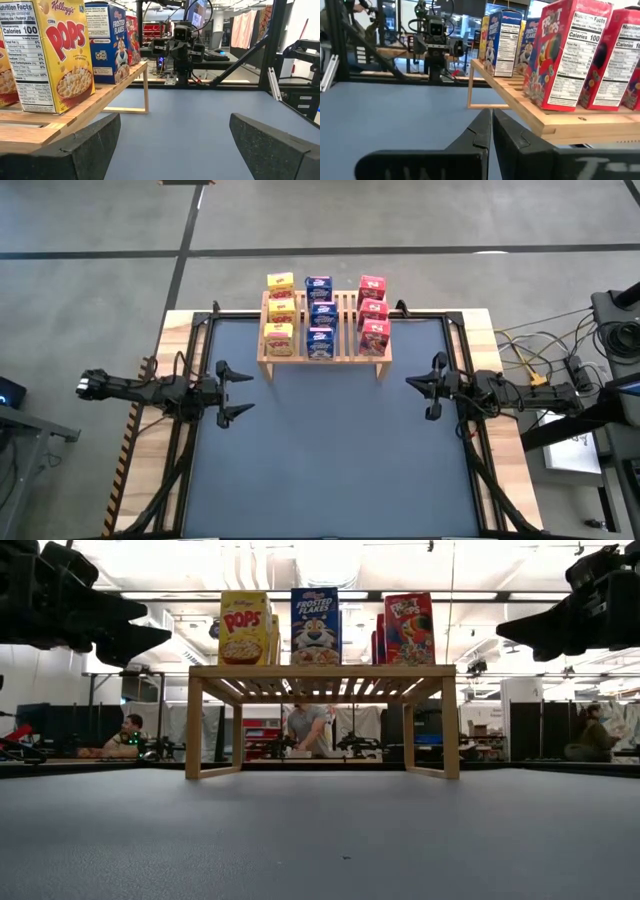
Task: Stack cereal on shelf
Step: Return to Home Position
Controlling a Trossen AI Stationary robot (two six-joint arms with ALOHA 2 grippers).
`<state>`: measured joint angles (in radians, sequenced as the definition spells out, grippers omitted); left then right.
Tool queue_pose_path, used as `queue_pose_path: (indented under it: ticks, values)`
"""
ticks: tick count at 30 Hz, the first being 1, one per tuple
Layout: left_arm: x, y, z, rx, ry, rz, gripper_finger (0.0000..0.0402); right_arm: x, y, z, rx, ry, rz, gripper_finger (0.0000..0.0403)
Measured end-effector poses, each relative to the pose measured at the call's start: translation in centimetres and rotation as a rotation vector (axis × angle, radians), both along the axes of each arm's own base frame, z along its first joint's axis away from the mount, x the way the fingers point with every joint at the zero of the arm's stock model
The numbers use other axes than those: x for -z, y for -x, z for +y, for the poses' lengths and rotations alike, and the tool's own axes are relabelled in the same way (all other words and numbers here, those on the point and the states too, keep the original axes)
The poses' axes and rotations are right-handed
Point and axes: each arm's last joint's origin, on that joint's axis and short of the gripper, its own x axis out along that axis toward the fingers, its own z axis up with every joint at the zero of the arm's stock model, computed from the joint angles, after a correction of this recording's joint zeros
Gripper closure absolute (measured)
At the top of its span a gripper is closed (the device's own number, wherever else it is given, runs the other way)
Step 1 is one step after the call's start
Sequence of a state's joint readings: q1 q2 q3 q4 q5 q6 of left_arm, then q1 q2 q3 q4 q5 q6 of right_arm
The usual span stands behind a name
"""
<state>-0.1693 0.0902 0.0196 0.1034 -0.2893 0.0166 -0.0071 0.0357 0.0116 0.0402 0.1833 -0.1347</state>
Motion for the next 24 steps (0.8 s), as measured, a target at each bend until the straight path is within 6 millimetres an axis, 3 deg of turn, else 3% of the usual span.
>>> queue_pose_path:
  ticks: [24]
  values:
    - [-0.01, 0.0, 0.0, 0.0, 0.0, 0.0, 0.0043, 0.02, 0.0, 0.0, 0.0, -0.004, 0.003, 0.0394]
